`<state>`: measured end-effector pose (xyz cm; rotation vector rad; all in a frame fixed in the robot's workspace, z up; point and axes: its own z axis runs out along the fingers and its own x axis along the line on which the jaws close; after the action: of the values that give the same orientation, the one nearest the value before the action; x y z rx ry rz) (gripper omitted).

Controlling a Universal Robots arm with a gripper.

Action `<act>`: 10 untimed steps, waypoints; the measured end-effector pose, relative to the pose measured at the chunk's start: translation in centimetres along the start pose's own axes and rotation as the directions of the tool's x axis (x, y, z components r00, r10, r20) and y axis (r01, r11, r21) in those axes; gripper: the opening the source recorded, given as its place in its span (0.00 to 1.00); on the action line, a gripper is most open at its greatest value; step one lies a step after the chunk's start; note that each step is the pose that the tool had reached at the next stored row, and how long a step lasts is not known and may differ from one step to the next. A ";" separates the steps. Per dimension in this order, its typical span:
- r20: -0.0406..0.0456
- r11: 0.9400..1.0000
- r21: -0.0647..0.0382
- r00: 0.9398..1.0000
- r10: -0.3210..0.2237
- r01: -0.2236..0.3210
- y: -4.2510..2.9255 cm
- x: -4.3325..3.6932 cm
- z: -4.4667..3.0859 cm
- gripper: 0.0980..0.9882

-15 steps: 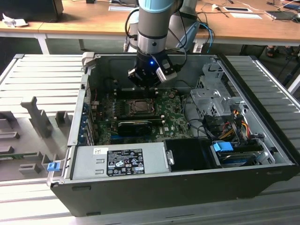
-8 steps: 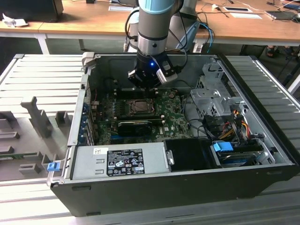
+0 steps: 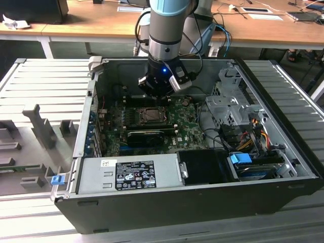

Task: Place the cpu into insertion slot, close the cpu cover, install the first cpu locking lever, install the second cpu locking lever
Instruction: 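Install the second cpu locking lever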

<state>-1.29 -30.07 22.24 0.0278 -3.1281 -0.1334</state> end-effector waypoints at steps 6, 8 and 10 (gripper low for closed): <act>0.000 1.000 0.000 1.000 0.000 0.000 -0.37 0.01 -0.03 0.01; 0.000 1.000 0.000 1.000 0.000 0.000 -0.39 0.01 -0.29 0.01; 0.000 1.000 0.000 1.000 0.000 0.000 -0.29 0.03 -1.51 0.01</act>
<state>-1.30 -30.49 23.72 0.0278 -3.1281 -0.1330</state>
